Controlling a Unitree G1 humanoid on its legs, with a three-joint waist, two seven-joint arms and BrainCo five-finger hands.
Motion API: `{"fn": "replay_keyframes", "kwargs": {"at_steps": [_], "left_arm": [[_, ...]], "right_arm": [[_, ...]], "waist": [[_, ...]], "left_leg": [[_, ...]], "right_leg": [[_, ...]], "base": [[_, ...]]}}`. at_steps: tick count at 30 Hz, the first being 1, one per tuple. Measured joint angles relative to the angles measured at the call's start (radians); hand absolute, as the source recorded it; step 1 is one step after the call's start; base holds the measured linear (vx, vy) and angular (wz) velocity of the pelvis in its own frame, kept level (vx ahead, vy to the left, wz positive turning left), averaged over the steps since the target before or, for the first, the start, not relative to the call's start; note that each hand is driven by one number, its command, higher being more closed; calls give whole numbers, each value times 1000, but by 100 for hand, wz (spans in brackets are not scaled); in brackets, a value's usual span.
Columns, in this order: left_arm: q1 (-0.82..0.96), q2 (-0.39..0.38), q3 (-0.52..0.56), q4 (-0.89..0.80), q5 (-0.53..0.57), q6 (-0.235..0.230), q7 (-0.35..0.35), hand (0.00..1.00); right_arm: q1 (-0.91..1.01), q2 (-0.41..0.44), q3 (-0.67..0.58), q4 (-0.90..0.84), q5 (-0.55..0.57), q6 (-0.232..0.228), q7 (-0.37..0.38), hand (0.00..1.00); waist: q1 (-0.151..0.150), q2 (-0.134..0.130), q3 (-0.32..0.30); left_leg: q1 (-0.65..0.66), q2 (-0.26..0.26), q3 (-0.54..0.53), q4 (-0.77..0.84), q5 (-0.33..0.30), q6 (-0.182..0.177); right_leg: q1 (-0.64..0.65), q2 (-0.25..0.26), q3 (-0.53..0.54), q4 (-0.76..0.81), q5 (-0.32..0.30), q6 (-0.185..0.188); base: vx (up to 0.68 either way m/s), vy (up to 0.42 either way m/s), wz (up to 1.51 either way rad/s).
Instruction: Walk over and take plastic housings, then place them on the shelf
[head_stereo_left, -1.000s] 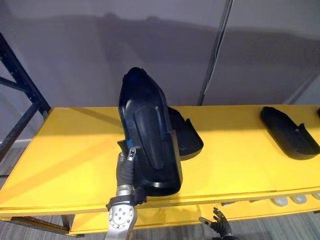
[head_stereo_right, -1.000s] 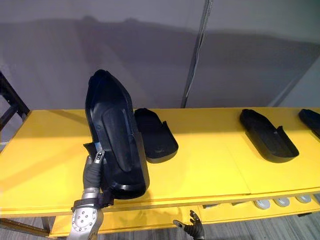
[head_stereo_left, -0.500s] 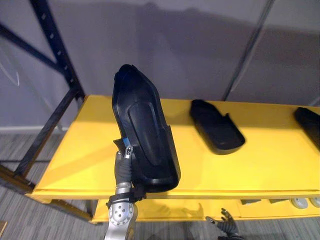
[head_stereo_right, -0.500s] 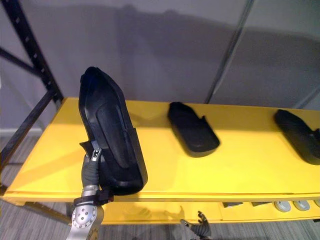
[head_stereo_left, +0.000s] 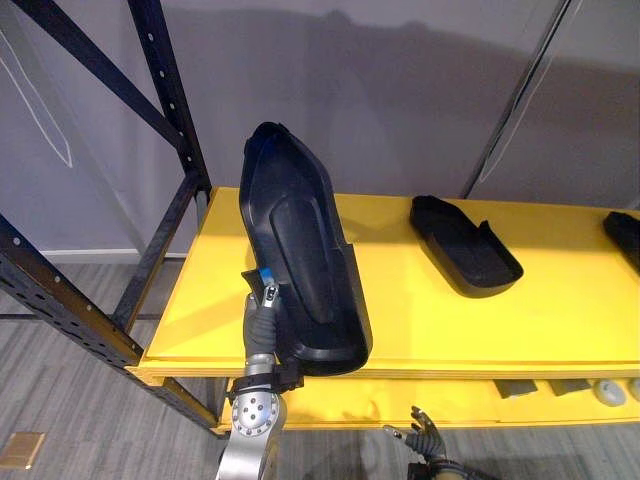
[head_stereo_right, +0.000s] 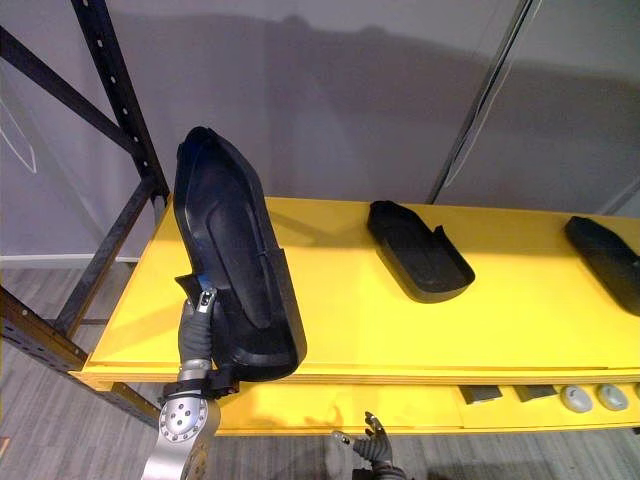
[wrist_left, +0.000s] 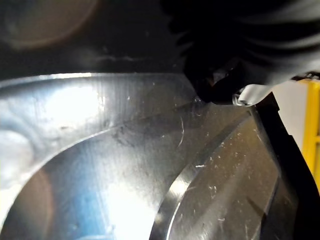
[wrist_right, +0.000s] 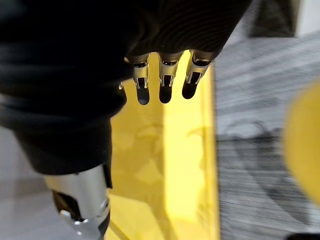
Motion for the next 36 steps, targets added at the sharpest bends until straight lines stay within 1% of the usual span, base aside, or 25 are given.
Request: {"fn": "replay_keyframes", "kwargs": {"at_steps": [3,5,7,9,13,15,17,19,20,21,23,24,27,30,31,34,35,36], "left_arm": [[4,0,2,0,1,1,-6,100],[8,0,16,0,2,5,-8,100],[10,-1,27,0,6,6,-9,100],[17,-2,55,0,14,16,-13,100],[10,3,111,16,22,36,-17,100],[-26,17,163,76,19,60,-19,100],[-61,32,198,109,18,79,-19,100],[-125,69,241,169,17,101,-18,100],[-148,82,258,203,17,105,-18,100],[-184,102,278,244,18,117,-18,100],[-237,133,299,304,19,136,-17,100],[-250,139,306,319,19,141,-17,100],[-303,173,337,429,20,160,-18,100],[-341,180,358,531,20,185,-18,100],[-356,182,365,544,20,187,-20,100],[-382,210,391,589,21,187,-22,100],[-405,224,400,620,21,193,-23,0],[-427,231,409,643,36,201,-22,0]], "right_arm": [[-1,-1,-1,0,3,0,-8,0],[-4,-1,-1,0,4,0,-9,0],[-2,-1,-1,1,4,0,-9,0],[0,0,-1,8,3,0,-9,0],[11,-2,-1,13,2,0,-6,0],[11,-6,-1,39,-1,0,2,0],[10,-7,-1,47,-1,0,12,0],[8,-19,0,74,-1,1,22,0],[5,-24,0,94,-1,1,26,0],[-1,-36,1,106,-2,2,34,0],[-6,-49,-1,126,-1,2,41,0],[-9,-53,-1,128,-1,2,42,0],[-29,-64,1,145,-1,1,56,0],[-46,-80,1,161,-1,1,63,0],[-47,-86,1,162,-2,1,65,0],[-47,-91,1,163,-5,1,71,0],[-47,-91,1,162,-5,1,72,0],[-48,-91,1,163,-5,1,73,0]], "waist": [[1,1,-5],[1,1,-16],[2,1,-23],[2,4,-27],[0,6,-33],[0,11,-49],[-1,12,-49],[-8,23,-55],[-11,32,-62],[-16,34,-65],[-16,41,-66],[-18,42,-66],[-39,51,-63],[-60,58,-64],[-62,60,-64],[-62,62,-62],[-64,62,-63],[-65,62,-63]], "left_leg": [[15,25,4,-18,6,-6],[35,34,17,-44,12,-9],[47,35,26,-60,18,-9],[76,38,40,-84,29,-1],[103,39,46,-108,32,-1],[106,37,49,-128,44,4],[108,31,49,-143,59,6],[110,26,47,-172,78,2],[111,22,49,-194,93,0],[116,18,51,-221,116,0],[121,13,51,-264,152,-1],[122,12,51,-276,162,-2],[138,6,45,-338,204,-8],[142,-3,22,-395,238,-10],[147,-11,7,-424,246,-16],[157,-25,-15,-459,249,-15],[153,-25,-14,-459,249,-15],[151,-26,-15,-459,249,-15]], "right_leg": [[33,29,-1,-60,35,-13],[58,44,9,-119,68,-18],[68,49,29,-147,89,-16],[98,53,34,-195,128,-22],[123,55,42,-231,155,-29],[125,55,55,-251,173,-24],[124,55,57,-260,182,-29],[120,55,58,-278,194,-24],[118,57,59,-293,206,-30],[118,60,59,-312,225,-32],[111,62,60,-333,244,-34],[107,62,61,-336,246,-33],[92,66,61,-349,254,-29],[74,69,61,-358,266,-32],[68,70,66,-361,270,-38],[54,73,88,-370,279,-27],[55,76,97,-383,283,-28],[56,81,114,-391,283,-28]], "base": [[88,-20,-8],[92,31,-20],[73,58,-19],[45,74,-21],[11,72,-8],[-25,47,-3],[-60,7,-1],[-110,-7,1],[-125,-4,-4],[-87,-1,-10],[-139,-25,-8],[-205,-43,-5],[-217,-39,-6],[-249,-14,1],[-205,21,-4],[-123,37,-21],[-68,25,-10],[-51,21,-4]]}}
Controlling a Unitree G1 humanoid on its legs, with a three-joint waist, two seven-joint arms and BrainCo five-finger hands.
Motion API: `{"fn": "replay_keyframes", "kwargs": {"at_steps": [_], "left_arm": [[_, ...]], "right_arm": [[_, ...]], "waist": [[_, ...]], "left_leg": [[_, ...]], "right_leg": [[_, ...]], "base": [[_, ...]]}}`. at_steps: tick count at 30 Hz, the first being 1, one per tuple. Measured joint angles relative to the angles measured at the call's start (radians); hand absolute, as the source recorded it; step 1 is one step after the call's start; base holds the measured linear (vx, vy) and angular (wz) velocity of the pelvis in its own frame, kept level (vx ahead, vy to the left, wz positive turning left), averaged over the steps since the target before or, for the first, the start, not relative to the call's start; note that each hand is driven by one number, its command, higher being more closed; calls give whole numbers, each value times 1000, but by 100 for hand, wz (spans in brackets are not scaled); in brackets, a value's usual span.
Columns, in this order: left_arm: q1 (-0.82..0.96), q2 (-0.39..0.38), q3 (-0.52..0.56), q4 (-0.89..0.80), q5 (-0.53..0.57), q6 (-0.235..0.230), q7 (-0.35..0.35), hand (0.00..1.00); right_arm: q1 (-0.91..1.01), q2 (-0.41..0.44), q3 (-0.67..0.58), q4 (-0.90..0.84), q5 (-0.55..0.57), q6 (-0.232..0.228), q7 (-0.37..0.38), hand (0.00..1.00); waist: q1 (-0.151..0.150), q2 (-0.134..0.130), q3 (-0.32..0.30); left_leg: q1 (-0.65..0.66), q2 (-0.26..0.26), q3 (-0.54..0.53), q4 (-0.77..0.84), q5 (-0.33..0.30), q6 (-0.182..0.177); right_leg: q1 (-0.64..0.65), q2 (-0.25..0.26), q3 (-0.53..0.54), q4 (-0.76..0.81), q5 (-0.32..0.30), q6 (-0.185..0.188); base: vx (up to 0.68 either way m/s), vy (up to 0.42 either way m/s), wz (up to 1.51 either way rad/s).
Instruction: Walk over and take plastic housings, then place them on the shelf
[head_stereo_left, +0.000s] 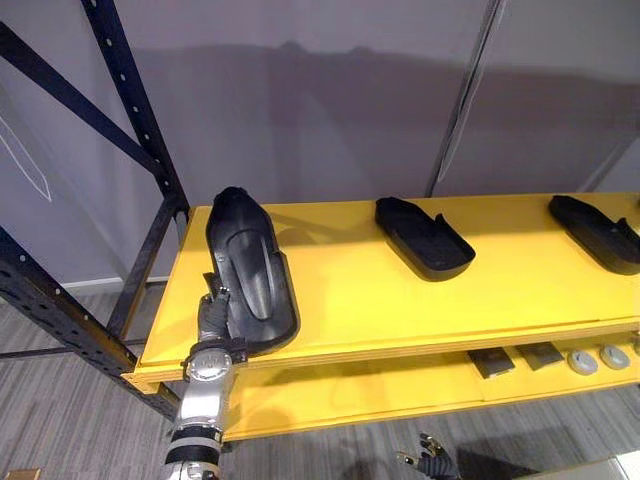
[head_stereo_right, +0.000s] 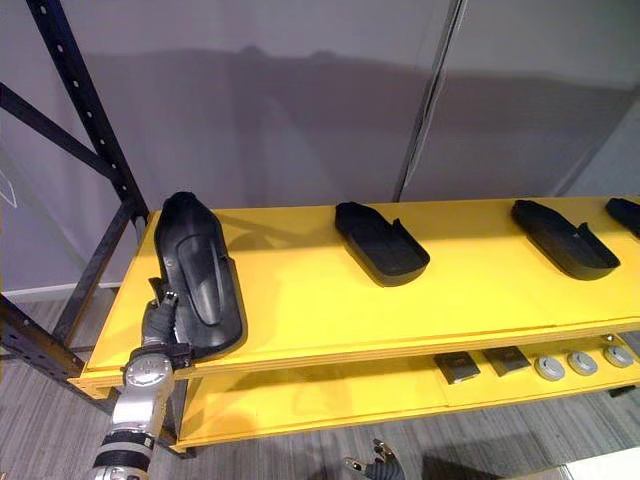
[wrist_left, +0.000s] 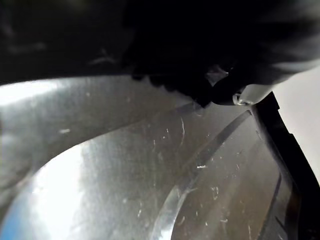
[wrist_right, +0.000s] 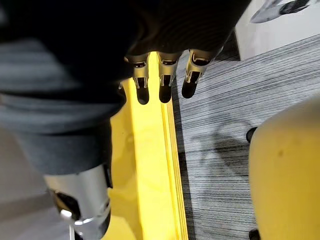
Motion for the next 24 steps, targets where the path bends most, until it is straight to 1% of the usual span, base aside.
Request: {"fn": "replay_keyframes", "kwargs": {"at_steps": [8,13,15,16,20,24], "left_arm": [[-88,33,23,66,62,10,6,0],[-145,50,22,106,62,11,4,0],[-149,51,20,107,61,7,5,0],[-150,51,19,109,60,4,5,0],[-159,54,15,116,57,-7,7,0],[-159,75,-22,117,38,-9,0,0]], "right_arm": [[-32,-1,-1,44,-17,0,3,0],[-37,-2,-1,49,-17,-1,4,0],[-39,-4,-1,51,-17,-2,4,0],[-41,-6,-1,51,-17,-2,4,0],[-45,-15,-1,50,-17,-3,3,0],[-38,-37,-1,48,-17,-3,3,0]], "waist": [[-9,-5,-1],[-11,-8,4],[-16,-8,6],[-24,-7,7],[-25,-8,20],[-29,-8,28]], "left_leg": [[2,-4,-28,4,15,12],[5,-2,-31,7,13,14],[5,-2,-31,12,8,17],[7,-2,-30,17,2,20],[12,-6,-27,20,-7,26],[20,-14,-25,20,-9,26]], "right_leg": [[19,5,6,-18,11,-6],[34,9,4,-30,14,-10],[36,8,4,-29,14,-11],[39,8,5,-29,15,-12],[38,4,16,-28,14,-12],[34,-3,22,-23,13,-11]], "base": [[75,-1,2],[90,-2,1],[6,4,-2],[-3,15,-3],[-61,24,-9],[-110,25,-5]]}}
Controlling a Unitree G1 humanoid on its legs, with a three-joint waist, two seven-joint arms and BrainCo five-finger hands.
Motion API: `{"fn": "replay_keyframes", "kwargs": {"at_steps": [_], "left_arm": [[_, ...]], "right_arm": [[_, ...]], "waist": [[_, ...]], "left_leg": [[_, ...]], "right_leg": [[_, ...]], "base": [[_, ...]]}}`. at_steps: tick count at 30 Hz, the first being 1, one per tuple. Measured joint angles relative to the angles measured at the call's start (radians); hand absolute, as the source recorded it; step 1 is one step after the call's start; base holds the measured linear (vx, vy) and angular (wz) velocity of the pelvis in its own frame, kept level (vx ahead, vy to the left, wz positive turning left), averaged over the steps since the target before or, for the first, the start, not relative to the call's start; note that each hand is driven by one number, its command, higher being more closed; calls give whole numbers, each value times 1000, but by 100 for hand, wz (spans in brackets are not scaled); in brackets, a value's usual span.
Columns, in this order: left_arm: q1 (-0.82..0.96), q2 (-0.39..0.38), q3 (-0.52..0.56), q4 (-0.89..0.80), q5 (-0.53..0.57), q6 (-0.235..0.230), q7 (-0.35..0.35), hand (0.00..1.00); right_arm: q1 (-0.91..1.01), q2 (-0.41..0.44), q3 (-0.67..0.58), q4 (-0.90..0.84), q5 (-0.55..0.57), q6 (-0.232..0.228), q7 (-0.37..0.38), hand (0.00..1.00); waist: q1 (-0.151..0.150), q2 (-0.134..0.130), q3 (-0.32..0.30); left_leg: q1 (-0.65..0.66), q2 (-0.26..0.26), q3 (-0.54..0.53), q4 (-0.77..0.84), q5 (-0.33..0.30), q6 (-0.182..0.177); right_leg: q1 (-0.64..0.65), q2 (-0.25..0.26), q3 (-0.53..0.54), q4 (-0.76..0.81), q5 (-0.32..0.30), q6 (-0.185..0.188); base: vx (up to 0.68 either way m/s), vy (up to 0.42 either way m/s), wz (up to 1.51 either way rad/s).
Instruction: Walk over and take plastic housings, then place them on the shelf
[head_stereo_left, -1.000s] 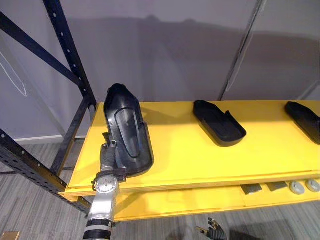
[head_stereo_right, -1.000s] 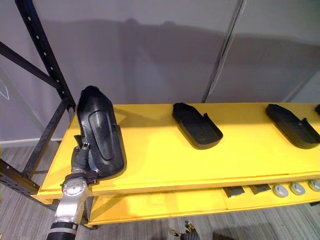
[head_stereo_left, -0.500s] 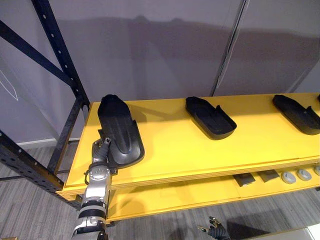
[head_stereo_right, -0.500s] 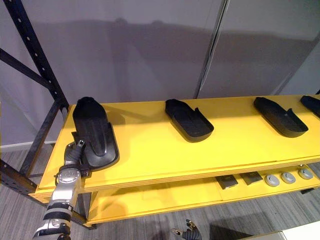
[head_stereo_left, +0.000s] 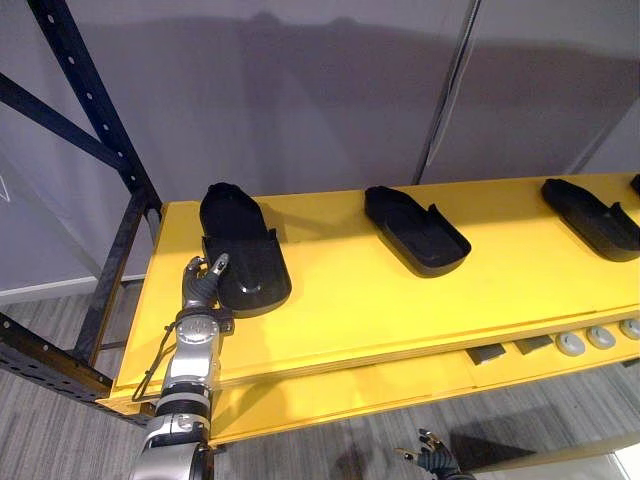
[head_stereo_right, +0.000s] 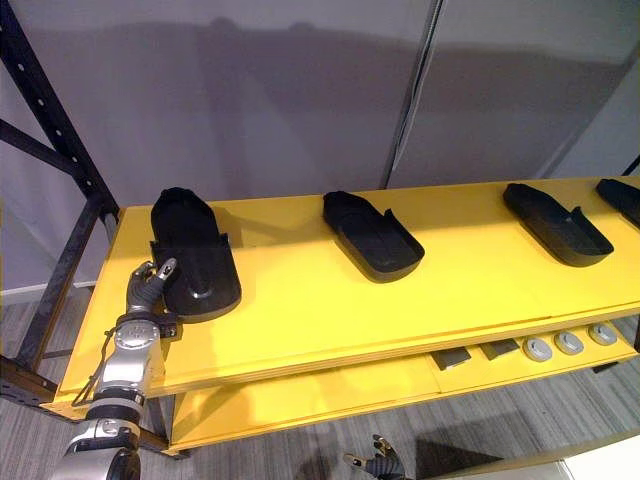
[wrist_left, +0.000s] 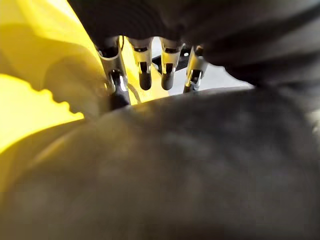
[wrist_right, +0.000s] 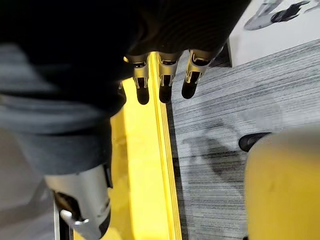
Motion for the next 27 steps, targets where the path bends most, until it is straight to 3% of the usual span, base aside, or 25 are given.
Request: {"fn": "replay_keyframes", "kwargs": {"at_steps": [5,15,18,19,24,27], "left_arm": [[0,42,-26,-7,0,-33,-26,0],[0,57,-30,-103,1,-46,-18,0],[63,37,-42,-294,1,-67,9,0],[101,18,-55,-374,1,-86,13,100],[305,-105,-144,-702,2,-170,15,100],[422,-156,-201,-815,1,-210,15,100]], "right_arm": [[8,-12,0,3,0,0,0,0],[7,-12,-2,4,0,0,0,0],[8,-13,-2,4,0,0,0,0],[10,-13,-2,4,0,0,0,0],[16,-14,-12,4,-1,0,-1,0],[24,-12,-13,0,-1,-2,-6,0]], "waist": [[-2,-2,2],[-1,-3,4],[3,-4,6],[8,-4,6],[33,-5,19],[46,-5,20]], "left_leg": [[-1,0,-1,-3,1,-1],[-1,1,-6,-4,1,0],[0,0,-6,-1,1,0],[1,1,-6,0,1,0],[1,1,-4,13,-5,0],[-1,7,4,34,-19,-6]], "right_leg": [[-3,1,2,-1,0,1],[4,4,2,-1,0,0],[4,2,2,6,-1,-1],[2,2,4,11,-3,-2],[-3,1,14,37,-17,8],[-3,5,24,45,-20,13]], "base": [[-26,8,-1],[20,0,0],[-53,9,0],[-52,11,-1],[-41,5,-1],[-24,1,-8]]}}
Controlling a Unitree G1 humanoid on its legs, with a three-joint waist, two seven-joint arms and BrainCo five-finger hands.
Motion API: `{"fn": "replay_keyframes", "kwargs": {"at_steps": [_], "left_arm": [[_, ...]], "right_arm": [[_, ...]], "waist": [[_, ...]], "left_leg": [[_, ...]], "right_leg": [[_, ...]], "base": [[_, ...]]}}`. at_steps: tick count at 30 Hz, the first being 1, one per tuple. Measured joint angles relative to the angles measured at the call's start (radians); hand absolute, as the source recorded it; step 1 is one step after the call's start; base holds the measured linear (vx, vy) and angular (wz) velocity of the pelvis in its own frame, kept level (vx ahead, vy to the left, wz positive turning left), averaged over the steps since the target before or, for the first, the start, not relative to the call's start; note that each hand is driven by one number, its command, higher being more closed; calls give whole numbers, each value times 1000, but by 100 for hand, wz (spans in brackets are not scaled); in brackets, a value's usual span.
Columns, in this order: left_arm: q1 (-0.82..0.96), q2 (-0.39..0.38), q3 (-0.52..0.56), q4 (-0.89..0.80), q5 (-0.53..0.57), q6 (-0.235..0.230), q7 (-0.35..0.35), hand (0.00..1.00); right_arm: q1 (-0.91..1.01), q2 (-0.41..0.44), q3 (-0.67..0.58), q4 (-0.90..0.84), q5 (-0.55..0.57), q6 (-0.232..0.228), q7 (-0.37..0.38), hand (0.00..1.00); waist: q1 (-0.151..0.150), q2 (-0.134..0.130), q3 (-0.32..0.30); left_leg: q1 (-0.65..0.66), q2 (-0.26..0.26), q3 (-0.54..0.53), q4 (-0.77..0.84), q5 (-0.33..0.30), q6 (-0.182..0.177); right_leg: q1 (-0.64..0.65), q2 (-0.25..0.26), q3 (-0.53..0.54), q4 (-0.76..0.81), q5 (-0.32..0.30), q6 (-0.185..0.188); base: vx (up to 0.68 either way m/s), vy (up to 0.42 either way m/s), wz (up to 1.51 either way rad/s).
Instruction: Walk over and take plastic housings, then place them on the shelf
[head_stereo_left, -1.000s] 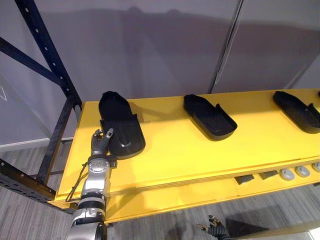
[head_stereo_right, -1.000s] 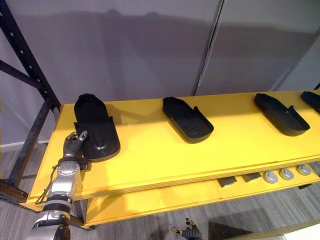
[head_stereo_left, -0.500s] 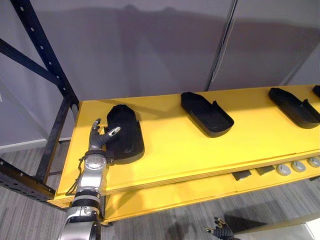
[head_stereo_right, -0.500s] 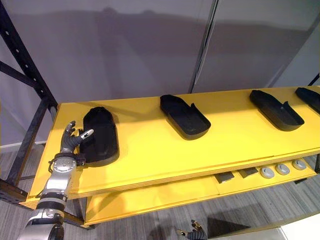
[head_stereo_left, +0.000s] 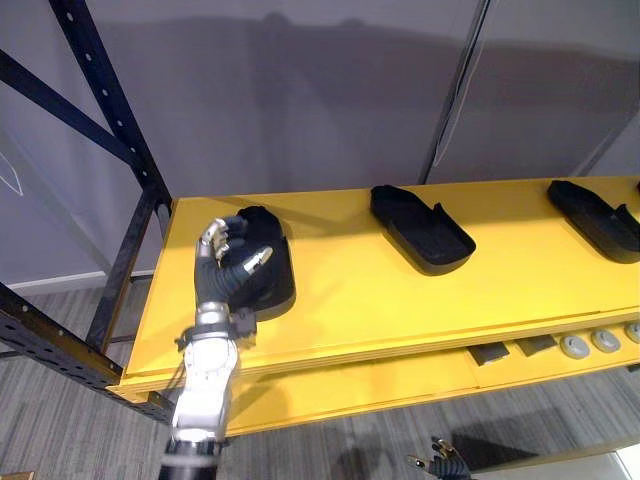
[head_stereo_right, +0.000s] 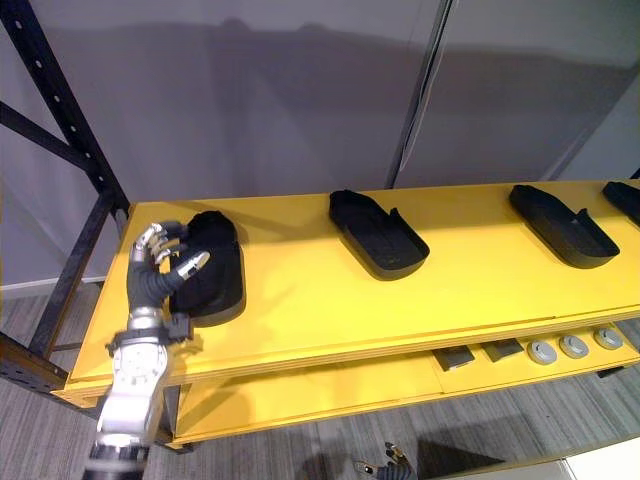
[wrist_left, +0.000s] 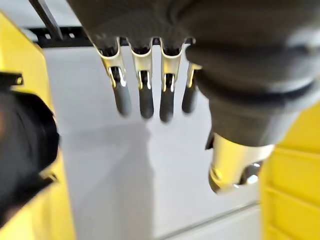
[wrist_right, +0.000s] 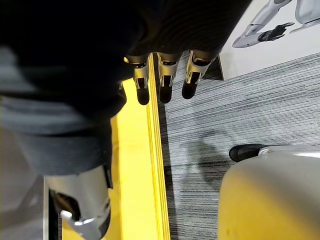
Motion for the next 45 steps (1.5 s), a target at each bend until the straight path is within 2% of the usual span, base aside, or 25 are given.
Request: {"fn": "replay_keyframes", "kwargs": {"at_steps": [4,7,11,18,24,35,45], "left_arm": [[104,-36,-88,-75,1,-34,-17,100],[152,-63,-122,-73,8,-35,-43,100],[184,-89,-156,-46,74,-33,-79,100],[187,-107,-153,125,146,1,-71,100],[186,-107,-147,264,224,48,-36,100],[113,-107,-80,358,286,63,-7,100],[-9,-95,-29,442,298,80,29,100]], "right_arm": [[24,4,0,-26,0,-4,-8,0],[31,7,0,-38,0,-4,-17,0],[54,12,0,-67,0,-4,-23,0],[61,33,2,-103,0,-4,-40,0],[65,73,10,-104,0,-4,-52,0],[71,91,13,-106,-5,-4,-53,0],[57,90,13,-94,-20,-4,-49,0]], "waist": [[14,0,0],[18,-1,-1],[40,-2,-2],[43,-5,-6],[51,-3,-35],[48,-4,-52],[33,-5,-52]], "left_leg": [[-15,8,6,35,-23,-4],[-33,10,1,63,-35,-3],[-39,12,5,86,-52,-3],[-54,12,9,111,-70,4],[-44,13,20,106,-67,3],[-12,7,22,18,-21,-3],[3,8,25,-24,-14,-7]], "right_leg": [[-1,3,2,8,-6,6],[-2,2,-4,8,-7,8],[3,1,-4,8,-8,9],[1,-5,-6,8,-8,10],[1,-8,-7,7,-8,11],[0,-5,-17,-12,-7,12],[5,1,-17,-41,-3,10]], "base": [[-6,0,-3],[11,4,4],[0,0,0],[-3,2,-1],[-1,8,-2],[-2,1,1],[14,1,0]]}}
